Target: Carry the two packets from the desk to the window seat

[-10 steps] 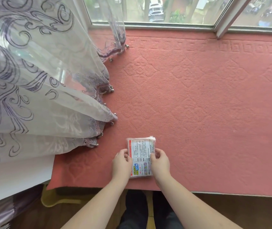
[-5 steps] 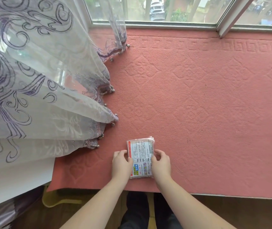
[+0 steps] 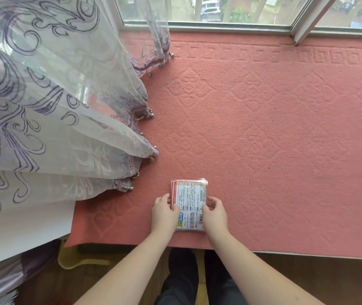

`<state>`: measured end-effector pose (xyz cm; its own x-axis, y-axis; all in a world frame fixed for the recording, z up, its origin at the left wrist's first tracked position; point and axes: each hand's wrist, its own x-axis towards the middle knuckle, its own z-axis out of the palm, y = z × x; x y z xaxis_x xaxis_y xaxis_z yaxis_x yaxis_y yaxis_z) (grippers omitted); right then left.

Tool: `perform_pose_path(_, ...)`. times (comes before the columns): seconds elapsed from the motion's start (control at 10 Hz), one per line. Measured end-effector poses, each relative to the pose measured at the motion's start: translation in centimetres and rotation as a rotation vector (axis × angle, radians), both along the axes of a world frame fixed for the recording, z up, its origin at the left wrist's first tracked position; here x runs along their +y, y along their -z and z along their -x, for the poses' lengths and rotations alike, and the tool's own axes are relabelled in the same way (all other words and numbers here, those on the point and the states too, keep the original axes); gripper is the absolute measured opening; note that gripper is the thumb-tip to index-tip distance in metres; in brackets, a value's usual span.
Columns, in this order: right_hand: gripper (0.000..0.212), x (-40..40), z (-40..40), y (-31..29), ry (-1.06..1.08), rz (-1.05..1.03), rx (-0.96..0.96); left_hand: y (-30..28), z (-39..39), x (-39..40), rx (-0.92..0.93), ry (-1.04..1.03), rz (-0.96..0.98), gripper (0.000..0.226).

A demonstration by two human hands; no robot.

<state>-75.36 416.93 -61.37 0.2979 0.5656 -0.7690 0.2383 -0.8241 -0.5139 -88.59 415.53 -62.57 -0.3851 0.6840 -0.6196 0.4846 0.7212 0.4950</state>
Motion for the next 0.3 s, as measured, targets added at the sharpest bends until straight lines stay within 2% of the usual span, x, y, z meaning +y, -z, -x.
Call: perform_pose_path(0.3,0.046,0.3,-0.7,-3.4,-0.076,0.016,-0.004,-3.2,0.4,0.1,0.063,0.198,0.198,0.064)
